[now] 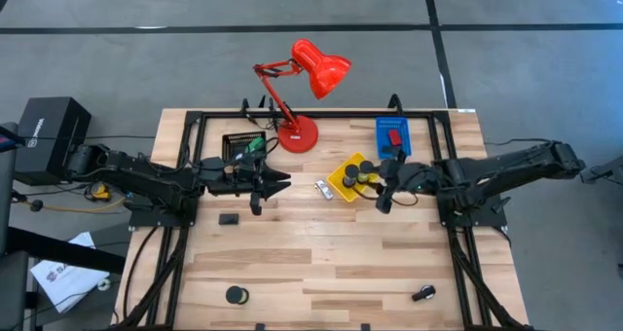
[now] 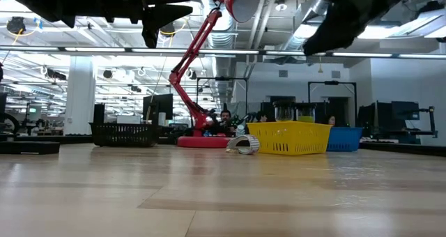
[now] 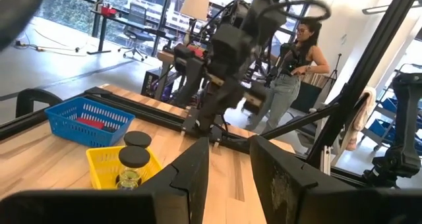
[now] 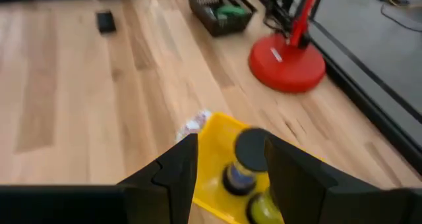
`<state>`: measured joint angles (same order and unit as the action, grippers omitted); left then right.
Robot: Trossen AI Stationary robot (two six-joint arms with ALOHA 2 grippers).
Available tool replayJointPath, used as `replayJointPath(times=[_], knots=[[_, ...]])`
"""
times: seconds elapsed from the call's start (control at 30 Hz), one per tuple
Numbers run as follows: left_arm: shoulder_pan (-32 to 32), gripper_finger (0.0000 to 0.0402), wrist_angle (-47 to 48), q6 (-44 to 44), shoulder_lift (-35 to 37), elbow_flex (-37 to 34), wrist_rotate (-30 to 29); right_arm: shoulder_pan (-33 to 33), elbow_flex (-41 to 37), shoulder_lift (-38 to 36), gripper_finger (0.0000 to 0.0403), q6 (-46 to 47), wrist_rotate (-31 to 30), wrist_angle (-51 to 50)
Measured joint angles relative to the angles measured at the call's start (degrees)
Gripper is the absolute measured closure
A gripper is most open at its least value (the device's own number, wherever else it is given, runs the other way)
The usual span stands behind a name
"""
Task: Pick & Place Office items
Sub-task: Put the white wrist watch into the black bin
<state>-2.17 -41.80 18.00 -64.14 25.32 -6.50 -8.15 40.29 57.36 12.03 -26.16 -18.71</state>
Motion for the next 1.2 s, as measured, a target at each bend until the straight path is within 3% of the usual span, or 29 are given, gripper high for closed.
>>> replayJointPath(times=[0.53, 0.7, 0.8, 0.97, 1.1, 1.2], knots=[[-1.2, 0.0294, 0.0, -2.4, -2.1, 0.1, 0.3, -0.6, 1.6, 5.0, 0.0237, 1.7, 1.6, 0.0], [-1.2, 0.0294, -4.8, -9.5, -9.2, 0.1, 0.3, -5.1, 1.9, 2.8, 0.0237, 4.5, 3.6, -2.9], [0.3, 0.0294, -6.0, -9.1, -13.9, 2.2, -0.5, -8.3, -2.7, 1.1, 0.0237, 5.6, 6.0, -2.8], [1.6, 0.0294, -5.7, -10.0, -22.7, 8.0, 2.0, -12.4, -10.8, -1.1, 0.0237, 0.5, 15.7, 4.6], [2.5, 0.0294, -5.5, -14.0, -29.3, 12.3, 2.2, -13.5, -17.3, -2.0, 0.0237, -1.9, 16.8, 13.6], [3.8, 0.0294, -5.1, -18.3, -33.4, 13.9, 2.0, -13.3, -20.1, -2.0, 0.0237, -2.1, 17.3, 14.9]])
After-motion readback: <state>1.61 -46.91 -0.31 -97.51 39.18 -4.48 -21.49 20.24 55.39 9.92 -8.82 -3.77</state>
